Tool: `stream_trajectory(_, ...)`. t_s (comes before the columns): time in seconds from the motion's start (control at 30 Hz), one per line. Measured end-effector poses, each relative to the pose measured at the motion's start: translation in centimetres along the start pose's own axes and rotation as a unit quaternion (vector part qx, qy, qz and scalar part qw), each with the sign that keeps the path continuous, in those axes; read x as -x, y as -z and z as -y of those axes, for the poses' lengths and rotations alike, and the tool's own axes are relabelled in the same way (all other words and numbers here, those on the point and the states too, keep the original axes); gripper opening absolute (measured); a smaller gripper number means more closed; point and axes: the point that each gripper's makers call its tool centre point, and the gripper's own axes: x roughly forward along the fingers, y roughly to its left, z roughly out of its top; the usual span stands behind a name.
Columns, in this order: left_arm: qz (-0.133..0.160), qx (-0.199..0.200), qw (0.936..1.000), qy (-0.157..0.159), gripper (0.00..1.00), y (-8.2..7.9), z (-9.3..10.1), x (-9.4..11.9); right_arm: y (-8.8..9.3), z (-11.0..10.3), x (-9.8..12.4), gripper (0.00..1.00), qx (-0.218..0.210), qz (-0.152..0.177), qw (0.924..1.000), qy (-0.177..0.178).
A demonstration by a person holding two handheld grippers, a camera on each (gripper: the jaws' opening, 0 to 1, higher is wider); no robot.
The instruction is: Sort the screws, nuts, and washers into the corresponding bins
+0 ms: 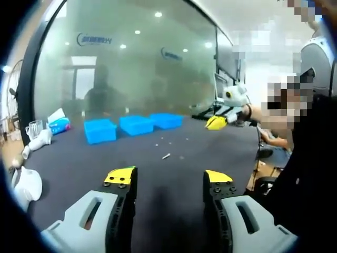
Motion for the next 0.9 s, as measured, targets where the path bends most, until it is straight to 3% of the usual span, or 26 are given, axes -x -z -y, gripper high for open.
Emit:
stream_trajectory(0.1,0.0,-0.002,1.0,0.0,0.48,-0.1,0.1,-0.1,-0.2,0.8,2.1,0.01,-0.015,0.044,0.9982,0.039)
stream_trajectory(0.37,0.009,0.0,1.0,-0.004,0.48,-0.6,0.2,-0.1,0.5,2.1,6.2,0.01,-0.01,0.084,0.9877,0.131)
stream_trajectory(0.6,0.015,-0.001,0.9998,-0.012,0.48,-0.9,-0.1,-0.1,0.9,1.6,7.0,0.01,0.027,0.077,0.9796,0.184)
stream_trajectory(0.73,0.017,0.003,0.9998,-0.013,0.48,-0.9,-0.1,-0.1,0.9,3.7,7.4,0.01,0.012,0.078,0.9676,0.24)
stream_trajectory(0.8,0.017,0.004,0.9998,-0.013,0.48,-0.8,-0.2,-0.1,0.7,4.5,7.1,0.01,0.012,0.08,0.9645,0.251)
stream_trajectory(0.9,0.015,0.006,0.9998,-0.015,0.48,-0.6,-0.3,-0.1,-0.8,6.1,7.1,0.01,-0.001,0.106,0.9564,0.272)
